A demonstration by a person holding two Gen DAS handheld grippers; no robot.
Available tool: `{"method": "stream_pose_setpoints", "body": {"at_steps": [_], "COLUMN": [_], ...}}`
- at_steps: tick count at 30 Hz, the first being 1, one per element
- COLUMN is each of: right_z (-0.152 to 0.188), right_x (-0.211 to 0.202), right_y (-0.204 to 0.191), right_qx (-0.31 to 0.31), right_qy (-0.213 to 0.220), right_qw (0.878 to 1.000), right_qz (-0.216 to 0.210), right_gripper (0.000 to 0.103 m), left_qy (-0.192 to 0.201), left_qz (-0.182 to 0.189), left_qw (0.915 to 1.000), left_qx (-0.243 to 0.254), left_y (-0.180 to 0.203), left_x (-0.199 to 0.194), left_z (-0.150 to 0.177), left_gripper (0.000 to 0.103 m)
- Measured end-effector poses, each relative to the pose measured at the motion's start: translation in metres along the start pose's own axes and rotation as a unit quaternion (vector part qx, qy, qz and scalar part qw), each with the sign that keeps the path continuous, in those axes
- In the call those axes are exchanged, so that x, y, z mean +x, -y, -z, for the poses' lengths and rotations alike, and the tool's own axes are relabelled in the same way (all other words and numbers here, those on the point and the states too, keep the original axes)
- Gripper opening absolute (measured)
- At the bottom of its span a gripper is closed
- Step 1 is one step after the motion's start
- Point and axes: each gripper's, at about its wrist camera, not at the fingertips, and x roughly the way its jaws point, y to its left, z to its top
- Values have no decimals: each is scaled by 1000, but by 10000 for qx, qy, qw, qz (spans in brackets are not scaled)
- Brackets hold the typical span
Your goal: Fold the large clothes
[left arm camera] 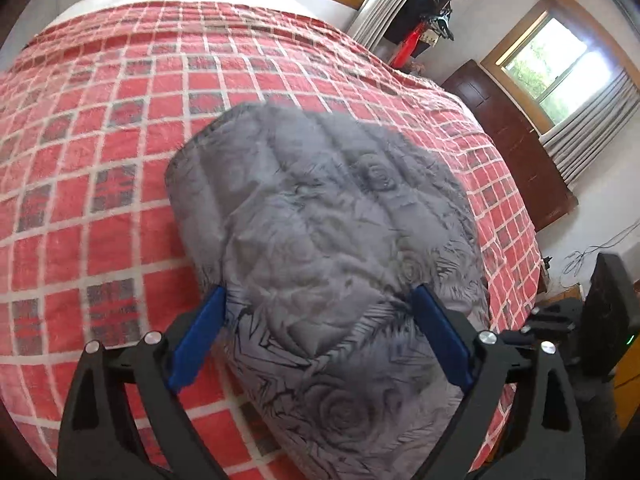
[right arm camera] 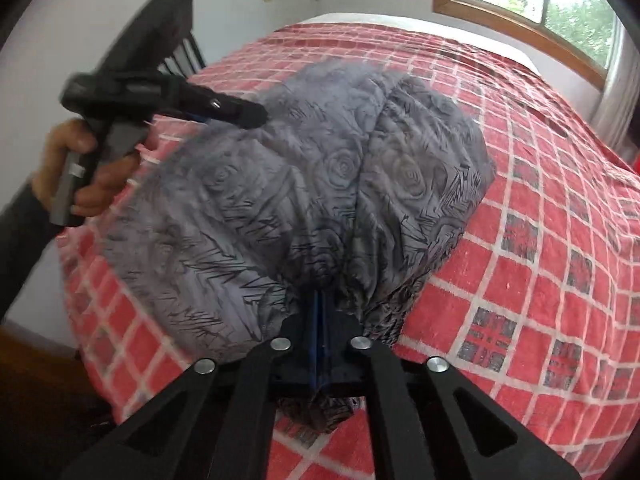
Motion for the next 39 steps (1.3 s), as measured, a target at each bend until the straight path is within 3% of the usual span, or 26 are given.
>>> {"method": "stream_pose_setpoints", "body": {"at_steps": [3,6,9,11,13,18,22,27,30,32,33,34,36,37,39], "right_z": [-26,-53,-70,-66,-62,-52,-23,-2,3,8,11,13,29,37,56], "right_x": [-37,-37,0,37,55,12,-30,11,20,2,-7,-14,-38,-45,-58], "right_y": [17,31,49,61,68,51,0,-14,-11,-14,-16,-18,-31,-39,-57], "right_qx": [417,669,822,961,1003,882,344,210,309,446,502,548,663,703,817], "right_qy": [684,926,649,169,6,311,588,94,101,244,338,432,820,932,1106], "right_qw": [9967,9934,9942,9946,9941,9946,9973,9982,9979,9977,9971,9962,9913,9892,9825], "right_qz": [-105,83,240,359,417,446,267,562,558,453,455,513,793,889,1260], "right_gripper": [10,16,16,15,13,15,15,13,14,20,35,60,87,96,99], "left_qy": [416,723,539,225,58,327,523,195,-29,109,194,356,567,693,780], "left_qz": [-116,174,51,-63,-52,-11,-179,-316,-306,-288,-331,-532,-1014,-1369,-1891], "left_qw": [9990,9972,9984,9995,9999,9994,9976,9979,9986,9988,9987,9974,9926,9876,9785], "left_qx": [125,66,159,210,104,74,412,525,430,369,341,344,353,330,259], "left_y": [3,6,14,15,11,14,34,45,45,45,46,49,58,63,73], "left_x": [-34,-59,-47,-24,-6,-36,-71,-46,-26,-36,-43,-56,-74,-85,-97], "left_z": [7,18,21,23,27,35,67,87,94,98,101,108,123,134,152], "left_gripper": [92,92,92,92,93,91,91,91,92,91,92,92,97,98,100]}}
